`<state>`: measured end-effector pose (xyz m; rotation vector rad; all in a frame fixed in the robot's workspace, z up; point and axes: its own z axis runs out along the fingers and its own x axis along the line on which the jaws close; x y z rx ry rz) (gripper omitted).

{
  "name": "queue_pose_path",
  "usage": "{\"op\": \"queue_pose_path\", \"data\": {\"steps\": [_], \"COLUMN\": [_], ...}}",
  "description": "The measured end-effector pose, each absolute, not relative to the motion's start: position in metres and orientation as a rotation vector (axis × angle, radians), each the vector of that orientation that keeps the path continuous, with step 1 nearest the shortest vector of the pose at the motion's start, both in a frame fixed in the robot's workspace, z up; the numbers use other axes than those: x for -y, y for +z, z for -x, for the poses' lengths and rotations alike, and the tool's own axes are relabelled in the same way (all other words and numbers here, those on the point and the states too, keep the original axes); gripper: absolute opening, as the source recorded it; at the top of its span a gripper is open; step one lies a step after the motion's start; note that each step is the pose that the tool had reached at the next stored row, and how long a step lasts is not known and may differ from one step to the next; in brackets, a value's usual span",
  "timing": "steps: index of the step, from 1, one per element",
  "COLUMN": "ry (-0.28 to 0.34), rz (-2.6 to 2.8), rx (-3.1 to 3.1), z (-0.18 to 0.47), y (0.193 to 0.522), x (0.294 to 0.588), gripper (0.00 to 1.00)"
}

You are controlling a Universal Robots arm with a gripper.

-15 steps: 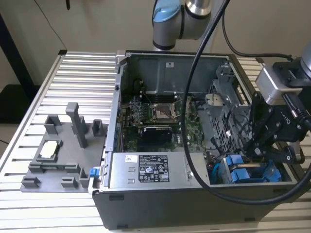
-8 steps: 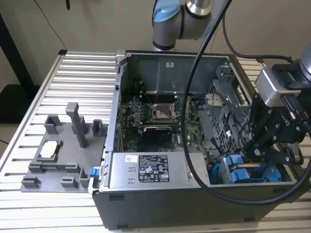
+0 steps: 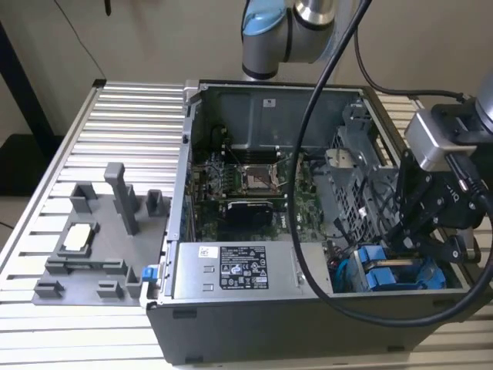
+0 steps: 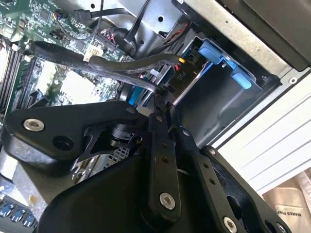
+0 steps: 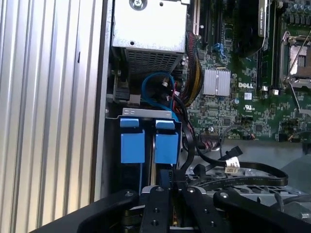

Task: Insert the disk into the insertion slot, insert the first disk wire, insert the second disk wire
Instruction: 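Insert the second disk wire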

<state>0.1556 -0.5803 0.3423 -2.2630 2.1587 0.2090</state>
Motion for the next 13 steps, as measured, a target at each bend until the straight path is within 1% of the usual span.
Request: {"op": "queue_pose_path", "data": {"steps": [13], "ry": [0.22], "rz": [2.225], "rx": [-2.186], "z": [-0.157], "y": [0.3392], "x": [0.5805], "gripper": [0.16]}}
